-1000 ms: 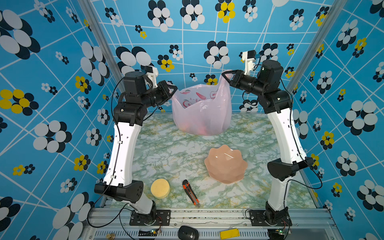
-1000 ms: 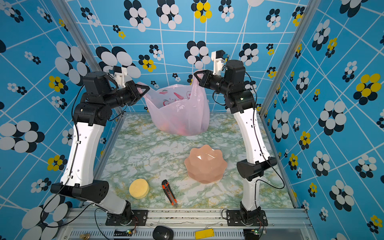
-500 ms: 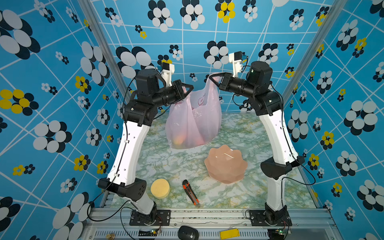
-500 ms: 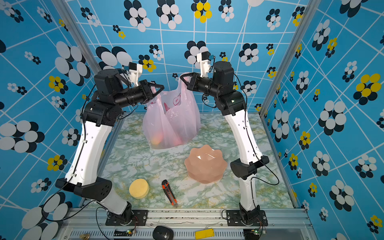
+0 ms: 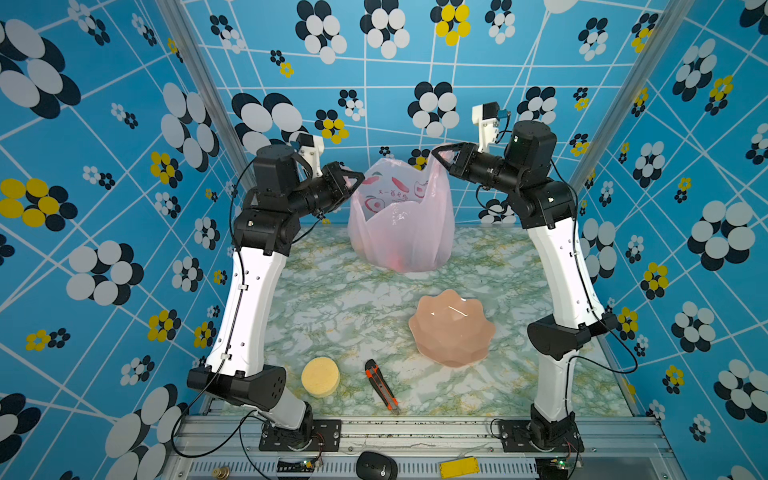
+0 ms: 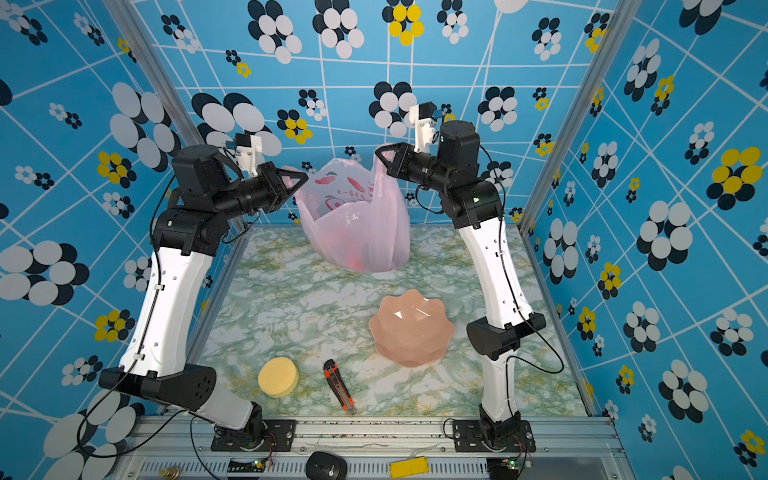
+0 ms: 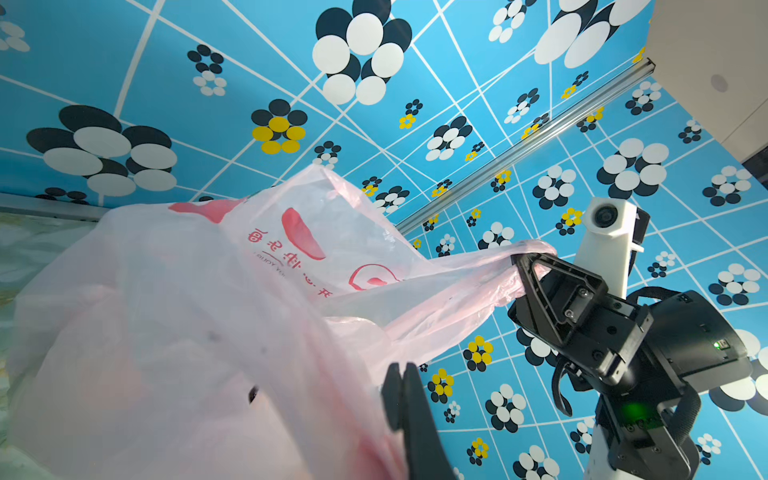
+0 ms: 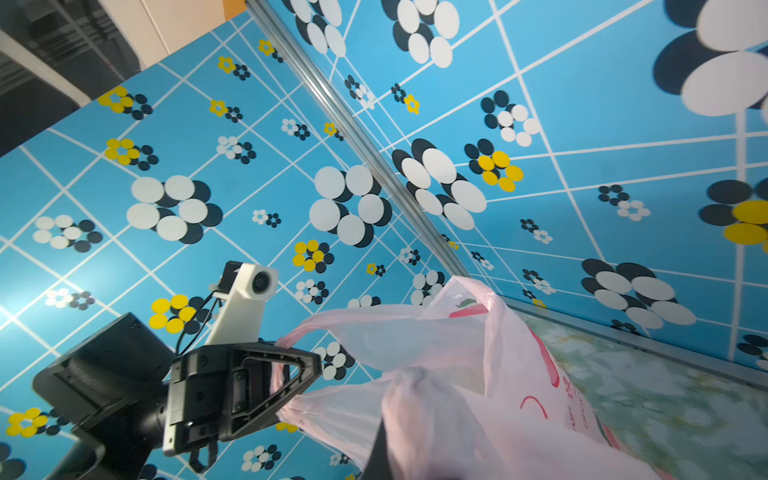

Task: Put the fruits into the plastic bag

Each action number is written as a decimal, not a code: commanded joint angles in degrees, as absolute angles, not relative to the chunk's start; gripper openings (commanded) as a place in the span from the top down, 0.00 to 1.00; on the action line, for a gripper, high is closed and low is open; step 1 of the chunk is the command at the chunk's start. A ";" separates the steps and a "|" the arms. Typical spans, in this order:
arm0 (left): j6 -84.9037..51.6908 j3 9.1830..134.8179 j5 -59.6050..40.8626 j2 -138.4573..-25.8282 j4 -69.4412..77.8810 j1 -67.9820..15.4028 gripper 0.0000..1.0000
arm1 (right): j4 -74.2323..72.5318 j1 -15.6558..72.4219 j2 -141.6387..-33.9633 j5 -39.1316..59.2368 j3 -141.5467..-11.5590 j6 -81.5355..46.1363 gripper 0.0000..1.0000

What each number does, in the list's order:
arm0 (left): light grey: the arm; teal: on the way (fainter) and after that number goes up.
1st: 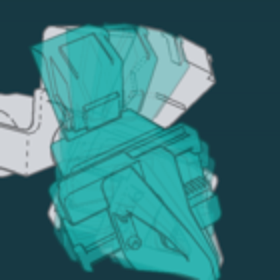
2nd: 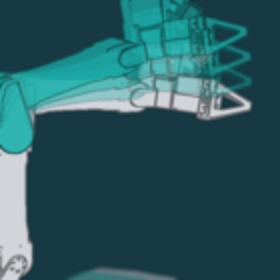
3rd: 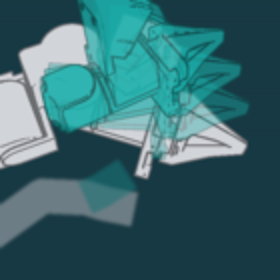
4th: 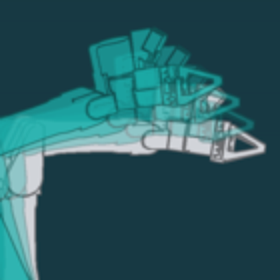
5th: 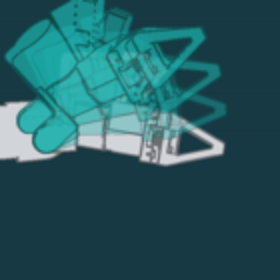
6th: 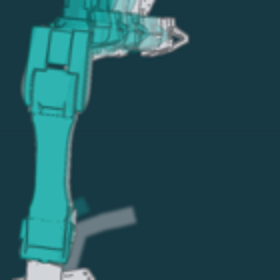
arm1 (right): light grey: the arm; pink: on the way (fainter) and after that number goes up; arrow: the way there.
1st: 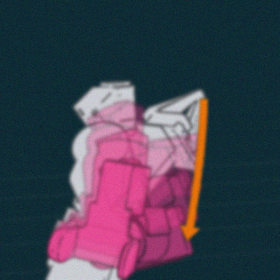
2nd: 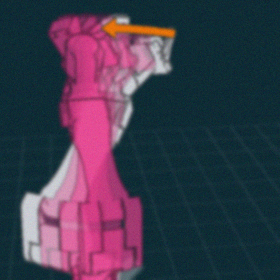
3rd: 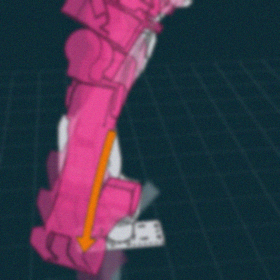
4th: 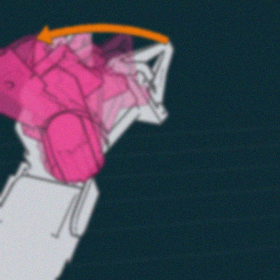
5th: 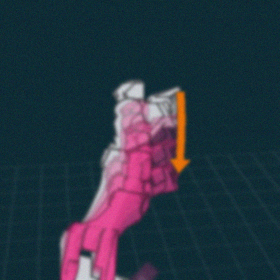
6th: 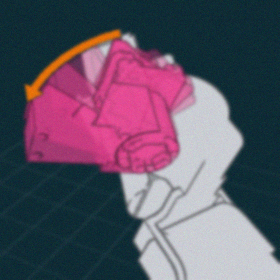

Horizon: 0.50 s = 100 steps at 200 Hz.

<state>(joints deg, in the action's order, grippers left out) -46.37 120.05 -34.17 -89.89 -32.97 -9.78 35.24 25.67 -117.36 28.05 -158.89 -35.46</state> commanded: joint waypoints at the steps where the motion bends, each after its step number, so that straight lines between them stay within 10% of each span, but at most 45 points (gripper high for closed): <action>1: -46.59 121.62 -35.42 -88.62 -29.83 -9.98 1.00 | 30.95 26.20 -116.46 30.60 -160.93 -36.69 1.00; 100: -42.28 122.76 -32.20 -89.26 -37.06 -10.52 1.00 | 36.89 25.66 -113.51 25.60 -158.31 -29.92 1.00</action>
<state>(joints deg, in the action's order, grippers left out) -45.78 120.29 -34.72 -91.94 -36.93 -9.89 38.92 26.06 -117.95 27.66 -157.95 -33.58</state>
